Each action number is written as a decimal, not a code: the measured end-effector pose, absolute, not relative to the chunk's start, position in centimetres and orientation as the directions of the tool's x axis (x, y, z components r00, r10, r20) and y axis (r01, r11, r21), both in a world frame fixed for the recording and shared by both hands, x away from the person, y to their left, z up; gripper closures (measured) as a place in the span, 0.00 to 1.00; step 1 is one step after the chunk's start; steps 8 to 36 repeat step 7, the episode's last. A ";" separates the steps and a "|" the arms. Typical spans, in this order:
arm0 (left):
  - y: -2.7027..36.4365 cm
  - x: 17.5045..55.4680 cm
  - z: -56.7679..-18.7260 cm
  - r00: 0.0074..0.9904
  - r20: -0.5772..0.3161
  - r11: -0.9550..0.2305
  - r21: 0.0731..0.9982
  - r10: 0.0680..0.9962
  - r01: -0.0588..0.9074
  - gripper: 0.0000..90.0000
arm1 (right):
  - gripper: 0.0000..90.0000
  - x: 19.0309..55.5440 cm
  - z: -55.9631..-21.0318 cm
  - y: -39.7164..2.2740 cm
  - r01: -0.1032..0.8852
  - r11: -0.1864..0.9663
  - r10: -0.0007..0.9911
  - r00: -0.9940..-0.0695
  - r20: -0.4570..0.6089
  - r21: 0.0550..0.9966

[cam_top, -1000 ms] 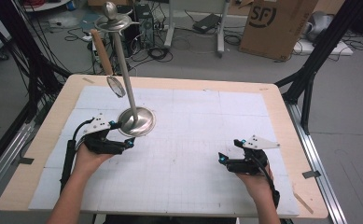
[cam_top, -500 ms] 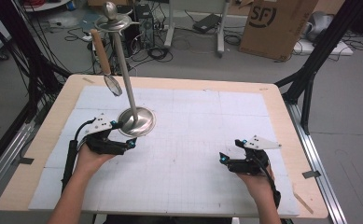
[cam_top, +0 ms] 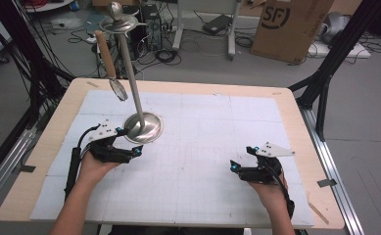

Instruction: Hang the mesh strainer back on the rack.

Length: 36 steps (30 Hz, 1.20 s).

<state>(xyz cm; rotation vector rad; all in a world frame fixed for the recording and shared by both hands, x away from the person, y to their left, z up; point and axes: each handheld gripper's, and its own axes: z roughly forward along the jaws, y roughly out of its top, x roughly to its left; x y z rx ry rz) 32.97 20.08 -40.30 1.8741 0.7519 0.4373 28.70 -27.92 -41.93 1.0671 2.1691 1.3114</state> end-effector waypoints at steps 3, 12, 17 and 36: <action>20.1 33.0 -40.3 0.735 -0.044 -0.272 0.913 0.677 0.305 0.17 | 0.18 28.7 -41.9 -27.9 0.406 0.273 0.771 -0.635 0.054 0.872; 20.2 33.0 -40.3 0.737 -0.044 -0.273 0.912 0.675 0.305 0.17 | 0.18 28.7 -41.9 -27.9 0.405 0.273 0.769 -0.636 0.054 0.873; 20.2 33.0 -40.3 0.737 -0.044 -0.273 0.912 0.675 0.305 0.17 | 0.18 28.7 -41.9 -27.9 0.405 0.273 0.769 -0.636 0.054 0.873; 20.2 33.0 -40.3 0.737 -0.044 -0.273 0.912 0.675 0.305 0.17 | 0.18 28.7 -41.9 -27.9 0.405 0.273 0.769 -0.636 0.054 0.873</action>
